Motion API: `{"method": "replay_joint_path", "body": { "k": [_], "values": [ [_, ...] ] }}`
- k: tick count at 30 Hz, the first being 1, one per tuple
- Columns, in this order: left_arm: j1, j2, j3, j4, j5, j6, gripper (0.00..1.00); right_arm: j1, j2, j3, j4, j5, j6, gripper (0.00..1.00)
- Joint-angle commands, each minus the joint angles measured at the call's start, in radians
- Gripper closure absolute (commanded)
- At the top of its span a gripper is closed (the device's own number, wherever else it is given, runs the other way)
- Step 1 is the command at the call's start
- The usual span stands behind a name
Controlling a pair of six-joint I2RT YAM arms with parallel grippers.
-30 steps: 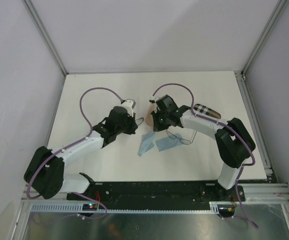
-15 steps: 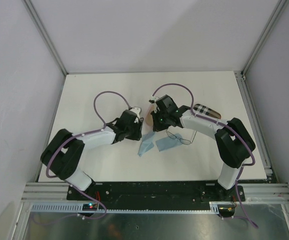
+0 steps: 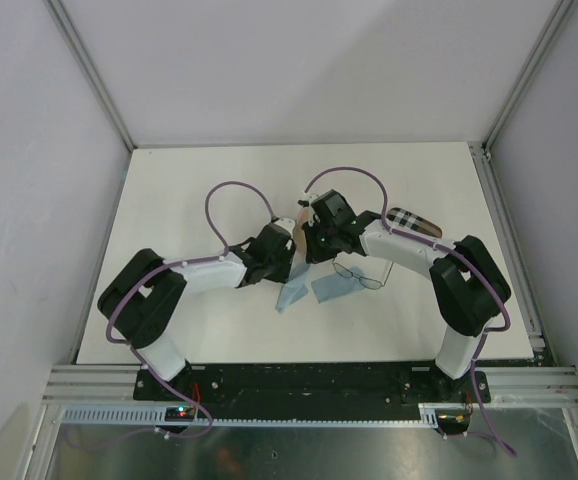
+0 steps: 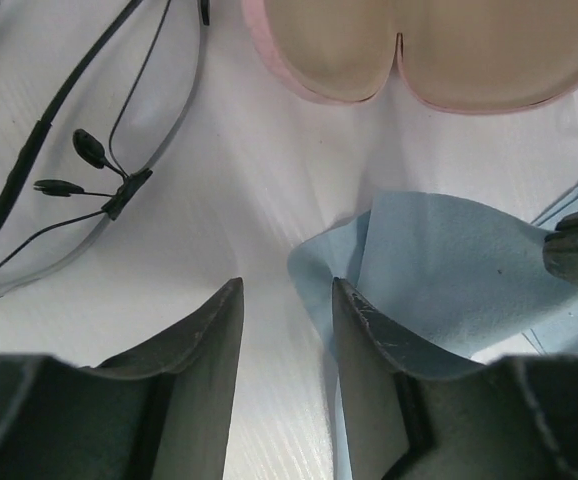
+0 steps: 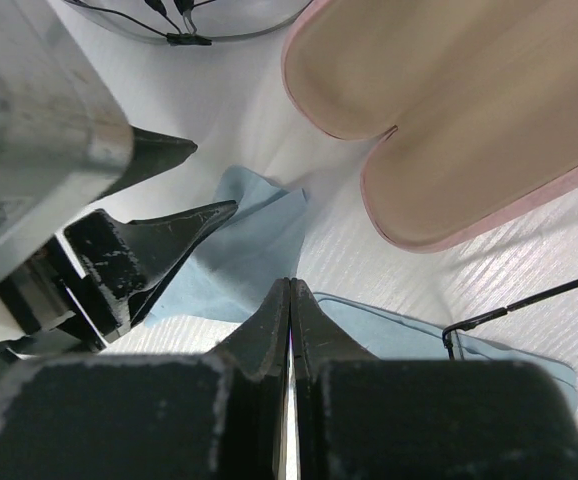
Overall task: Organize the sunglasses
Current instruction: Pick up the corner of the glasses cleaning cloth from the center of the board.
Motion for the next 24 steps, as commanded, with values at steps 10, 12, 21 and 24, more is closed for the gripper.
{"method": "replay_joint_path", "body": {
  "k": [10,12,21,24],
  "values": [
    [-0.034,0.076,0.032,0.012,0.003,-0.007,0.71,-0.003,-0.039,-0.001,0.001,0.003,0.003,1.00],
    [-0.034,0.089,0.025,0.005,0.015,-0.021,0.78,-0.003,-0.042,-0.001,0.000,0.003,0.004,1.00],
    [-0.033,0.131,-0.002,-0.018,0.056,-0.066,1.00,-0.004,-0.047,-0.001,-0.003,0.004,0.004,1.00],
    [-0.030,0.103,-0.004,-0.023,0.039,-0.065,1.00,-0.004,-0.046,-0.001,-0.003,0.006,0.002,1.00]
  ]
}}
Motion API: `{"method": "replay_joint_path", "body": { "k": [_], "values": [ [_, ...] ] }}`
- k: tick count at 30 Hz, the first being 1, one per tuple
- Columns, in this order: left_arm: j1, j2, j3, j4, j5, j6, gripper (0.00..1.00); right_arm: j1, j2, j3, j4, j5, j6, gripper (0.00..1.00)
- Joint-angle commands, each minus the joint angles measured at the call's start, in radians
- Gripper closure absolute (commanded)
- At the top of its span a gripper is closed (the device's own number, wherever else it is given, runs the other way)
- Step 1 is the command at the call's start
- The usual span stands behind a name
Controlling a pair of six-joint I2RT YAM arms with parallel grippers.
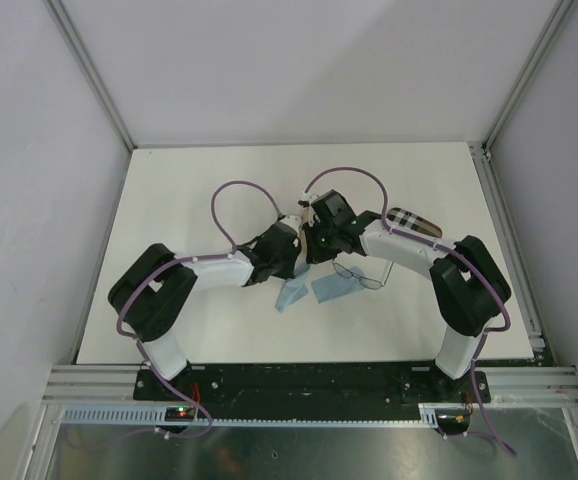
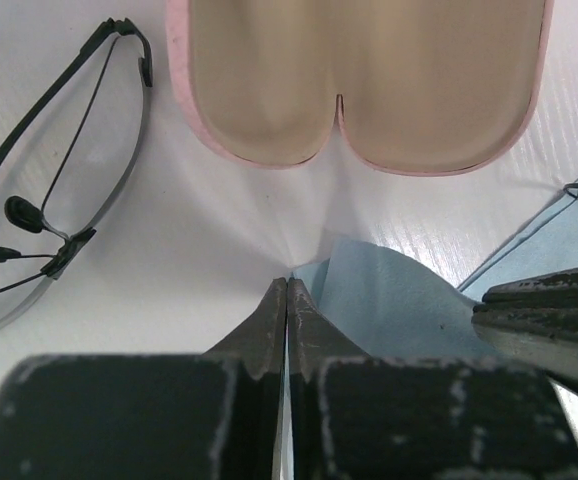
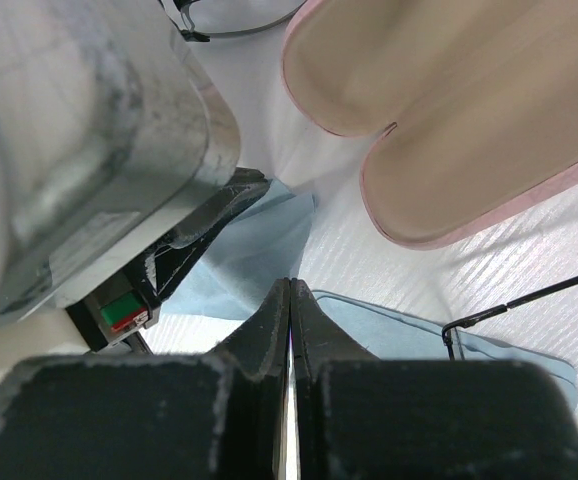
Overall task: Organize the sunglasses
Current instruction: Pick up the corner of the glasses cleaning cloth from the center of the board.
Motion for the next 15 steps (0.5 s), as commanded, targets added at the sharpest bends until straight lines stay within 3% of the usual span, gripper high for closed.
{"method": "replay_joint_path", "body": {
  "k": [1,15],
  "values": [
    [-0.001,0.008,-0.034,-0.110,0.019,-0.024,1.00,-0.005,-0.043,-0.001,0.002,0.007,0.004,1.00],
    [0.061,-0.304,-0.065,-0.143,-0.021,-0.011,1.00,-0.018,0.006,-0.001,0.038,-0.002,0.005,1.00]
  ]
}}
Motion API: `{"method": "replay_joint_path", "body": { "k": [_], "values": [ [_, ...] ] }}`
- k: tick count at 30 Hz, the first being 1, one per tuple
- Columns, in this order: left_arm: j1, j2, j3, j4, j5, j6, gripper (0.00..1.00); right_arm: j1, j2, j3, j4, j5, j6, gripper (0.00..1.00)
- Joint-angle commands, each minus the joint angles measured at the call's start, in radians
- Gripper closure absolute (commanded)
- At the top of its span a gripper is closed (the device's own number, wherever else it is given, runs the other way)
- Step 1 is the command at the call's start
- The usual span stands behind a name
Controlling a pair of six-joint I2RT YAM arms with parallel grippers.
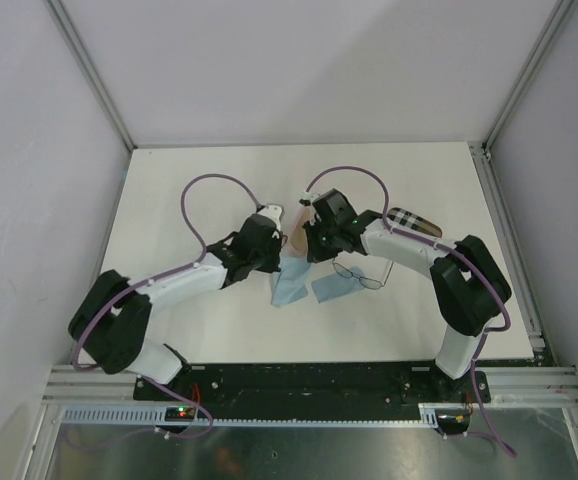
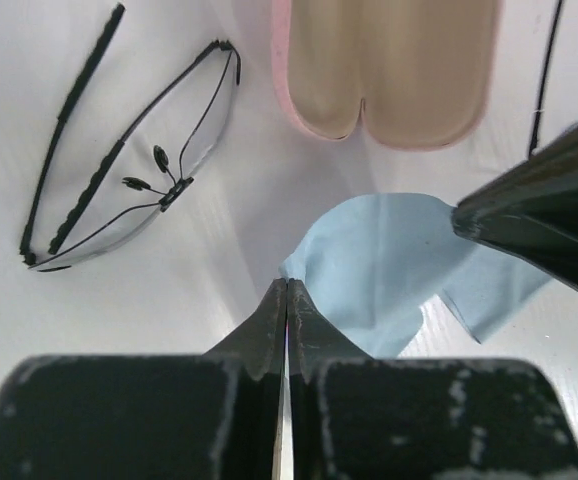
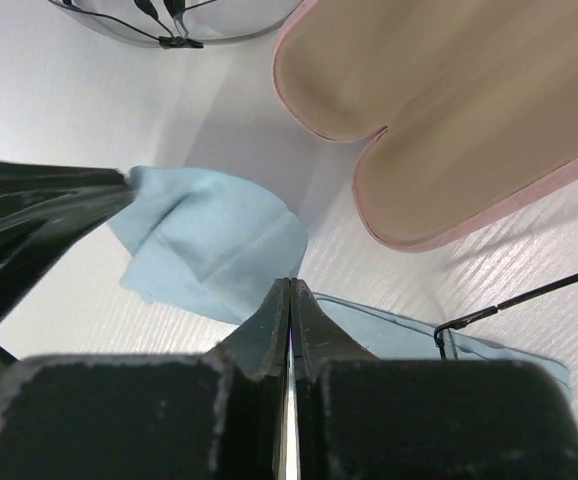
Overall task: Organize the sunglasses
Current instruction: Pick up the corner of the glasses cleaning cloth from the center of the board.
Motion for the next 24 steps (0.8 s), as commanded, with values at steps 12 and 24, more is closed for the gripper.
{"method": "replay_joint_path", "body": {
  "k": [12,24],
  "values": [
    [0.015,-0.261,-0.118,-0.011,-0.109,-0.014,1.00,0.013,0.042,0.017,0.113,0.024,-0.010,1.00],
    [0.072,-0.321,-0.140,-0.032,-0.127,0.009,1.00,0.043,0.091,0.104,0.121,0.047,-0.012,1.00]
  ]
}}
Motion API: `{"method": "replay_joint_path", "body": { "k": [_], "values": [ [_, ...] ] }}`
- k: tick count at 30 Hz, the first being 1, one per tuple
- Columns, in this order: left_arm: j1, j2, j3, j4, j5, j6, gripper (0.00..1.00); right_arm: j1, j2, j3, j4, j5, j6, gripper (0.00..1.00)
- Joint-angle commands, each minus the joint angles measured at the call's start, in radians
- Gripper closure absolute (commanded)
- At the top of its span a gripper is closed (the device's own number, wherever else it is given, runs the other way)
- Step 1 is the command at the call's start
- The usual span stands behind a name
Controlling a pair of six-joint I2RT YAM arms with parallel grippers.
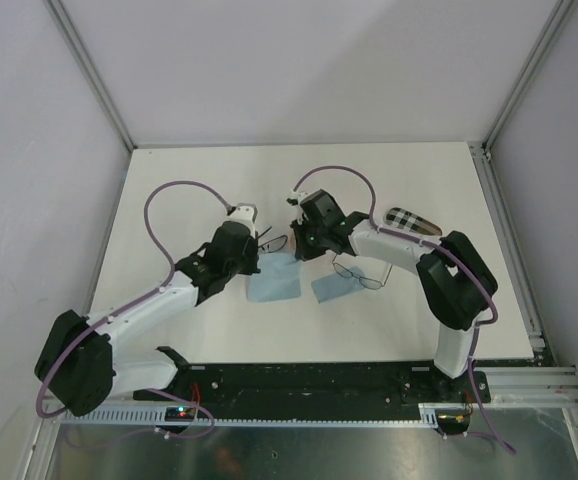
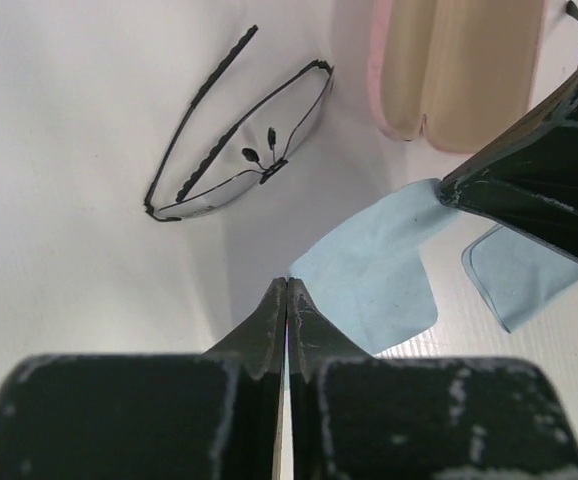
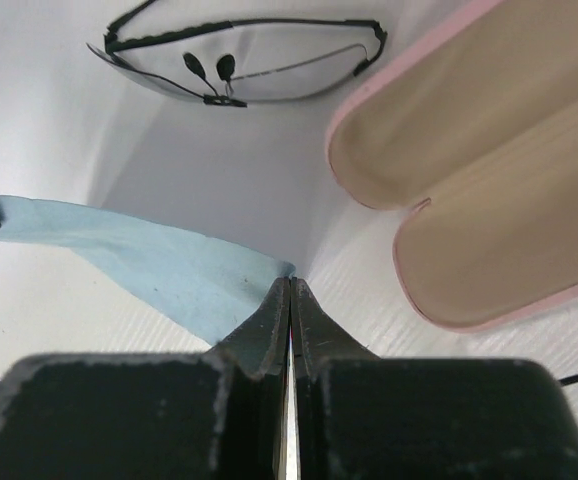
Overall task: Organize the sunglasses
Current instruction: Pick up the corner of the glasses cleaning cloth from the center of the board, then fold the glasses cleaning cloth at the center of the board.
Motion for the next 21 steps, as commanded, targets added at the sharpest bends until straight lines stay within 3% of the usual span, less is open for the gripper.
{"method": "replay_joint_path", "body": {
  "k": [1,21],
  "values": [
    [0.023,-0.015,-0.013,0.004,-0.031,0.009,1.00,0.005,0.023,0.066,0.037,0.022,-0.007,1.00],
    [0.030,0.055,-0.074,0.039,-0.016,0.023,1.00,0.076,0.050,0.087,-0.060,0.043,-0.007,1.00]
  ]
}}
